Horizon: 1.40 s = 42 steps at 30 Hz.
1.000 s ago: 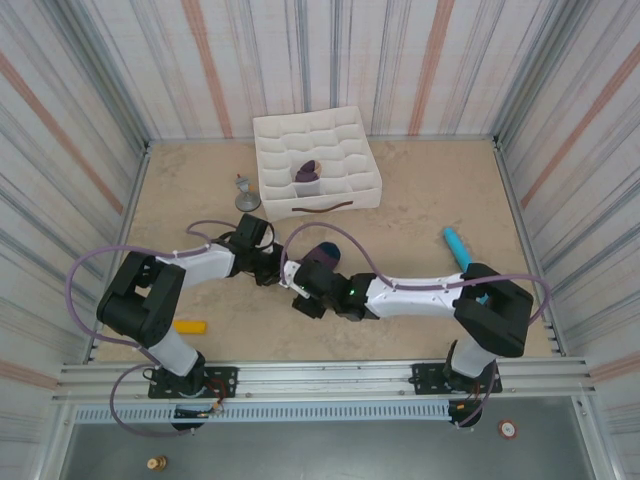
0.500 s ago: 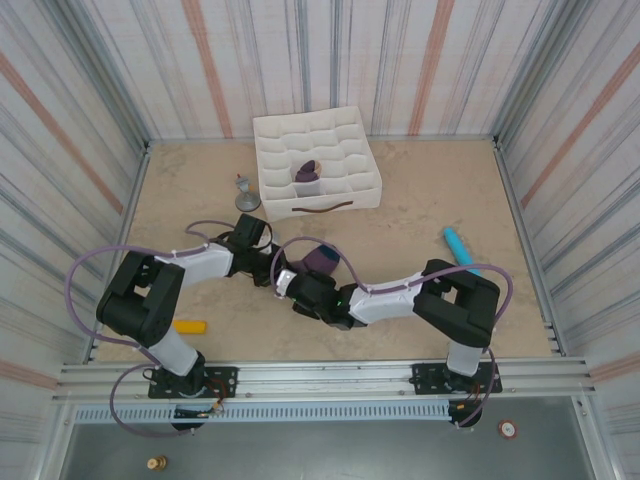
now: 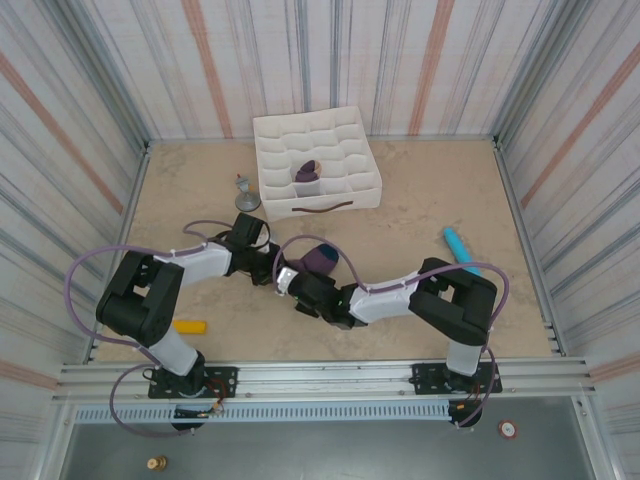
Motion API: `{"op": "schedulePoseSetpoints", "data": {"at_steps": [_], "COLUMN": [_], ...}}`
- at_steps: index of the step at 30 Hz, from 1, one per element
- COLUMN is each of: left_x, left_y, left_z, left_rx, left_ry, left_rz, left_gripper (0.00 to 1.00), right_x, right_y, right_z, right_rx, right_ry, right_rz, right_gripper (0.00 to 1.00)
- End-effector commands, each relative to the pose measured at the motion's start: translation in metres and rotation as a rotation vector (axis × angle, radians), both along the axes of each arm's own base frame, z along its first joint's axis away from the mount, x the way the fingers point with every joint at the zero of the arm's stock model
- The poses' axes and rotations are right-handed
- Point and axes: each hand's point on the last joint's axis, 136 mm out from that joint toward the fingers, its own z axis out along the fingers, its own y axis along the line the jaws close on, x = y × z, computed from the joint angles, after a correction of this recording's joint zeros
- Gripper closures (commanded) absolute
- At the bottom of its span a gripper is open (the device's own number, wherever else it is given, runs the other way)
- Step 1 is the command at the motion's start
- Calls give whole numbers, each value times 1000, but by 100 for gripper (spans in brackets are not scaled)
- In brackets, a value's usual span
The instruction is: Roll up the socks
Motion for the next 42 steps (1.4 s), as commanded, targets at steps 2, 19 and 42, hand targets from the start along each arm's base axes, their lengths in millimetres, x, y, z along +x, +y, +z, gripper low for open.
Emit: {"op": "schedulePoseSetpoints", "data": {"at_steps": [2,19,42], "left_x": [-30,-14,-11], "left_y": [11,15,53], "left_z": [-15,-9,-35], "left_rx": [61,-80,157], "left_ry": [82,-21,42], "left_rz": [-31,136,246], "left_gripper": [68,28,33], "right_x": [-5,-4,-2], "right_y": [-29,-38,-39], "right_z": [-46,-65,-64], "right_rx": [-30,2,0], "right_ry": [183,306,300], "right_rz": [-69,-112,-117], "right_gripper": [86,100,100]}}
